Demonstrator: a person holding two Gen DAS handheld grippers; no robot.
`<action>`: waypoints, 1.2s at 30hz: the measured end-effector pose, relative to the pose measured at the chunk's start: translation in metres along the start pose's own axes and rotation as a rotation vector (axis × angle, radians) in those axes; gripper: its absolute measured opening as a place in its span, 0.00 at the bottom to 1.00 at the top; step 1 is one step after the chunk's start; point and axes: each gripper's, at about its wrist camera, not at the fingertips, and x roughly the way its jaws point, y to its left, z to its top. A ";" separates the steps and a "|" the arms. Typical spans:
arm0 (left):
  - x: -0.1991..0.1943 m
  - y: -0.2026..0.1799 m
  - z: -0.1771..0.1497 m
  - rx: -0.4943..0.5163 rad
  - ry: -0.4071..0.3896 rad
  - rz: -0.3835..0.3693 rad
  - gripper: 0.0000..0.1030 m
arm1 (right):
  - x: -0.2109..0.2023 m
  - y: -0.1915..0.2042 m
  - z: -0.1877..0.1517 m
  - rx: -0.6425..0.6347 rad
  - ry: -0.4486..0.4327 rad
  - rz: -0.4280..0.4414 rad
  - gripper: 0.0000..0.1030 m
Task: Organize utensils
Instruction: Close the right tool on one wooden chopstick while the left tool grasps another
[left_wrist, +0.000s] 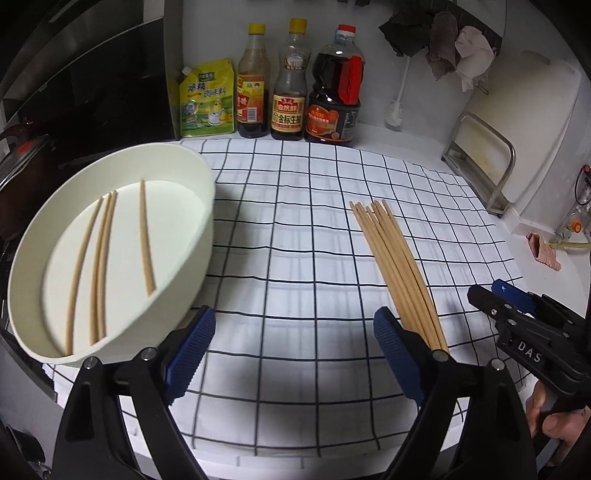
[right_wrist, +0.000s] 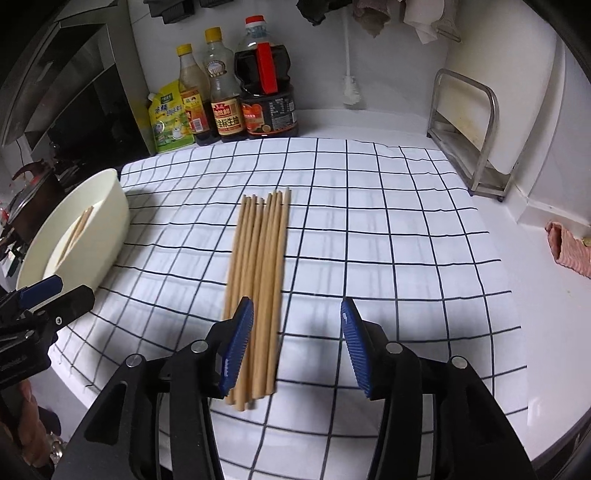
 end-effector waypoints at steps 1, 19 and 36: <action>0.004 -0.002 0.000 0.000 0.004 0.002 0.84 | 0.005 -0.002 0.001 0.000 0.003 -0.001 0.46; 0.048 -0.010 0.001 -0.043 0.046 0.012 0.84 | 0.069 0.005 0.021 -0.069 0.088 -0.062 0.46; 0.061 -0.019 0.000 -0.054 0.067 -0.002 0.84 | 0.072 0.011 0.017 -0.112 0.097 -0.063 0.46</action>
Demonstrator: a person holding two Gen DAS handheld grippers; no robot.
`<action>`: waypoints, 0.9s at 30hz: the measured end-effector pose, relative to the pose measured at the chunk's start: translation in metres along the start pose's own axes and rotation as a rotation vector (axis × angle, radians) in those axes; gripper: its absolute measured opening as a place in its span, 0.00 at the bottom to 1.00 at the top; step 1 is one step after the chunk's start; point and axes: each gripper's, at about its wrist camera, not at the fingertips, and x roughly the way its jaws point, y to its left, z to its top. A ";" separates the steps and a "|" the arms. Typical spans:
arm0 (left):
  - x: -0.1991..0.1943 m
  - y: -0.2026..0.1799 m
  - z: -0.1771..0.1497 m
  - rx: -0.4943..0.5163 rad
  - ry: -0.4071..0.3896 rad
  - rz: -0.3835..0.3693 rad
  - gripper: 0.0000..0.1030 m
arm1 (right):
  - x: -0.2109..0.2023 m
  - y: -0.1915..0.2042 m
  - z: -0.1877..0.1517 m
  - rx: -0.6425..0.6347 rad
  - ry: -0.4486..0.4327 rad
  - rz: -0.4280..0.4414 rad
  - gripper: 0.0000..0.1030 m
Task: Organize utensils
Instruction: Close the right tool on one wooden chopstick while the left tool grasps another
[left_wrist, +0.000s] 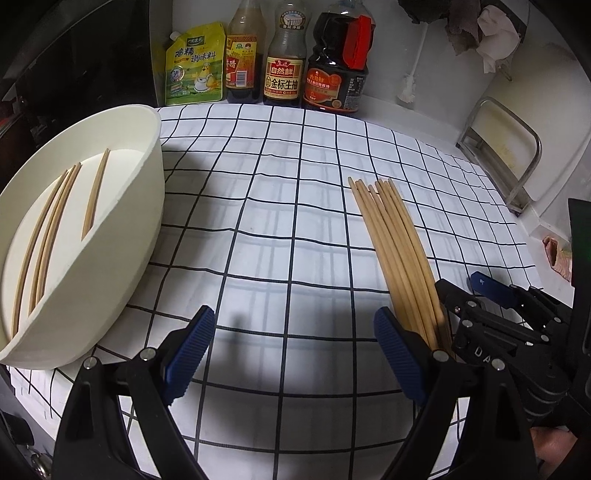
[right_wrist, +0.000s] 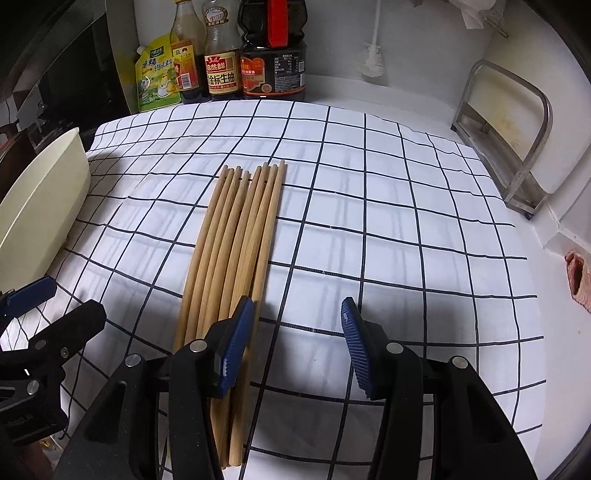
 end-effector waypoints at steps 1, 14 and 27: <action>0.000 0.000 0.000 0.001 -0.001 0.000 0.84 | 0.000 0.001 -0.001 -0.006 0.004 0.001 0.46; 0.010 -0.013 0.005 0.001 0.012 -0.020 0.84 | 0.006 -0.017 -0.004 0.044 0.006 -0.013 0.46; 0.033 -0.036 0.009 0.005 0.054 -0.029 0.84 | 0.005 -0.046 -0.007 0.091 0.011 -0.020 0.46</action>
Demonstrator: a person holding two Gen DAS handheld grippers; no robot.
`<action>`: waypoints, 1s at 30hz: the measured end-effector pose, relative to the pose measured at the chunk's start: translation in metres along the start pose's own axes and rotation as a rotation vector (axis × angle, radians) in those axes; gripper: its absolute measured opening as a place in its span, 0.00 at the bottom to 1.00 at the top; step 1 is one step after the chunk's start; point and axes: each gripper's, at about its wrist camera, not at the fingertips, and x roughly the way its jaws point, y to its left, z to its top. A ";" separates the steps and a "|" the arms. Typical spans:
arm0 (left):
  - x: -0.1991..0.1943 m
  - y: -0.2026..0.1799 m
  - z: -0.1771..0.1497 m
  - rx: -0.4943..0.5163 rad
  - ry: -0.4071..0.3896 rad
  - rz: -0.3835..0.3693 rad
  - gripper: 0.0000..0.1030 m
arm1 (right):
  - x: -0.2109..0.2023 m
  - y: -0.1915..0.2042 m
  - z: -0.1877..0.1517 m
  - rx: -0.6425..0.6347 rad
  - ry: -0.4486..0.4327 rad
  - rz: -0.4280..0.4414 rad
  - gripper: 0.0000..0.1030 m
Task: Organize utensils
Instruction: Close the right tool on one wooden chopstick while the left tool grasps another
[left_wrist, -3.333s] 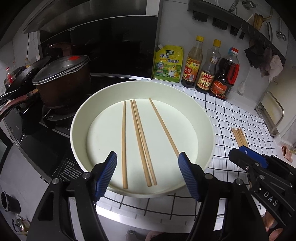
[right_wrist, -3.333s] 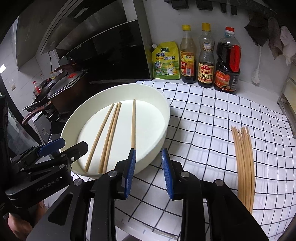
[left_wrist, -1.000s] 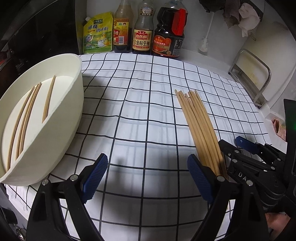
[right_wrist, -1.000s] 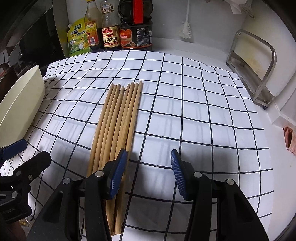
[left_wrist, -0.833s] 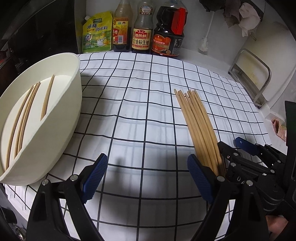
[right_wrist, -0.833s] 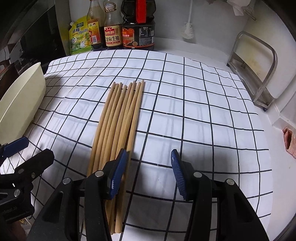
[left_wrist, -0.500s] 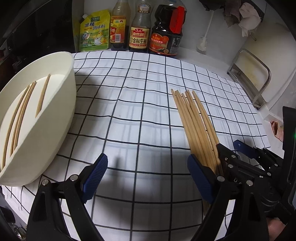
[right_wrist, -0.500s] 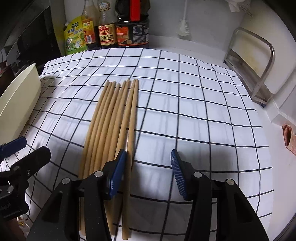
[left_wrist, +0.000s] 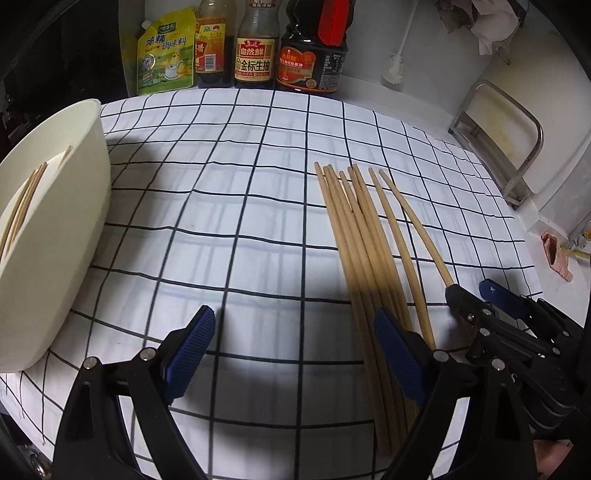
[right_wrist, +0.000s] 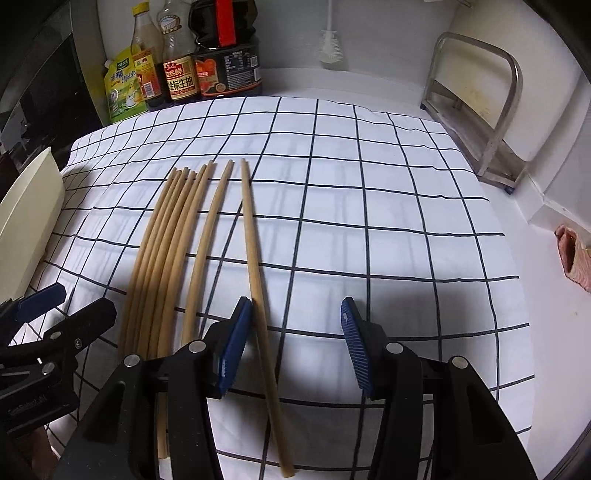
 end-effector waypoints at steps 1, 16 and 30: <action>0.002 -0.002 0.001 0.003 0.001 0.005 0.84 | 0.000 -0.001 0.000 0.001 0.000 0.001 0.46; 0.011 -0.004 0.004 0.027 0.005 0.108 0.88 | 0.000 0.001 0.001 -0.005 -0.005 -0.003 0.46; 0.011 -0.015 0.007 0.098 0.007 0.113 0.57 | 0.000 0.011 -0.001 -0.045 -0.040 0.009 0.34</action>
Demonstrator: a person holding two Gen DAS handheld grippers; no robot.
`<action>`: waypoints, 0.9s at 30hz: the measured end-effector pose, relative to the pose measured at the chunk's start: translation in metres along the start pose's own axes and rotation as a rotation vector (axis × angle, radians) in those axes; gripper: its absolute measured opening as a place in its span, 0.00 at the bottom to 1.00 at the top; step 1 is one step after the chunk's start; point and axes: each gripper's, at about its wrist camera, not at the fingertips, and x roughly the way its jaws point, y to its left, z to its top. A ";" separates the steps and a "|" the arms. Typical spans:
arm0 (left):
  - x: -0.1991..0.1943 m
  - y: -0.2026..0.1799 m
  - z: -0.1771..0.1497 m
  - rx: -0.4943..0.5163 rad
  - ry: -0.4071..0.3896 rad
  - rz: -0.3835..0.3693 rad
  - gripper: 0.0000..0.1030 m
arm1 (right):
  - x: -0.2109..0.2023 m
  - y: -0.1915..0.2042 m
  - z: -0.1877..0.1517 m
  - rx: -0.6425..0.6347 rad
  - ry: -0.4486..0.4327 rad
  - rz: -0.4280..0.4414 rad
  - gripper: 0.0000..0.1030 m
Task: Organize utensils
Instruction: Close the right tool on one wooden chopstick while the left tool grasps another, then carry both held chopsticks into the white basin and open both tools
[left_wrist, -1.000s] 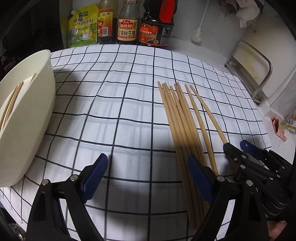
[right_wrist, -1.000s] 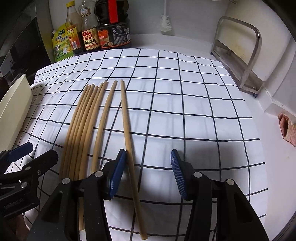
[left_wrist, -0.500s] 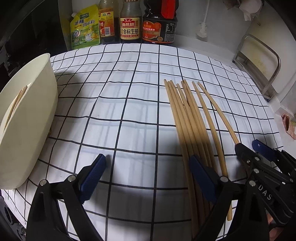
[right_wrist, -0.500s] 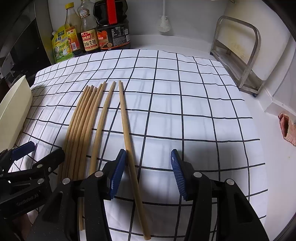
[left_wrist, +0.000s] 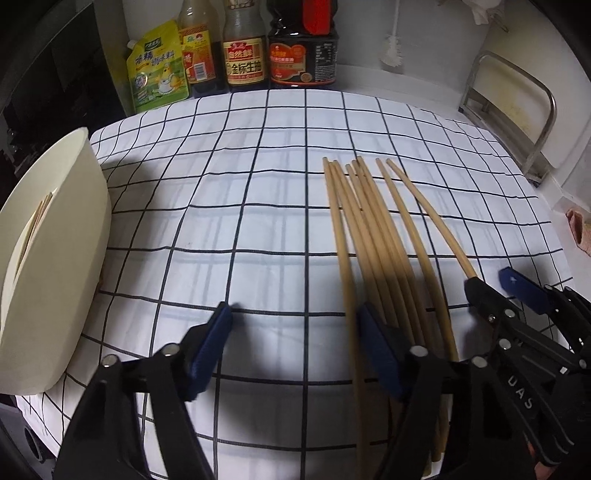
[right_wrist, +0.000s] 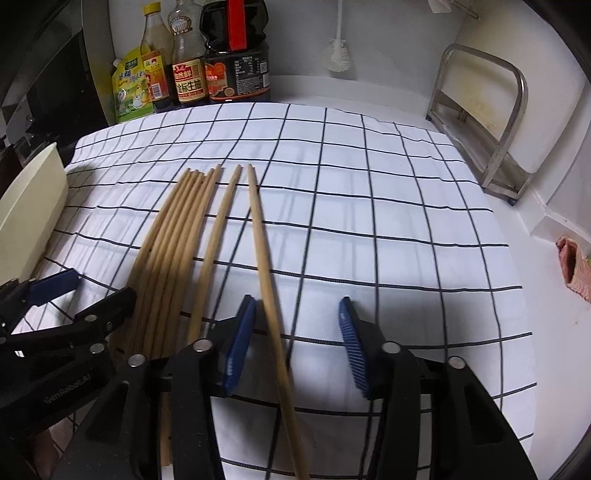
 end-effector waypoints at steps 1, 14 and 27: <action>-0.001 -0.001 0.000 0.003 0.000 -0.013 0.54 | 0.000 0.002 0.000 -0.009 -0.002 0.003 0.31; -0.012 0.005 -0.006 0.000 0.010 -0.111 0.07 | -0.007 -0.003 0.001 0.079 -0.010 0.129 0.06; -0.083 0.066 0.009 -0.043 -0.102 -0.167 0.07 | -0.069 0.043 0.030 0.135 -0.151 0.255 0.06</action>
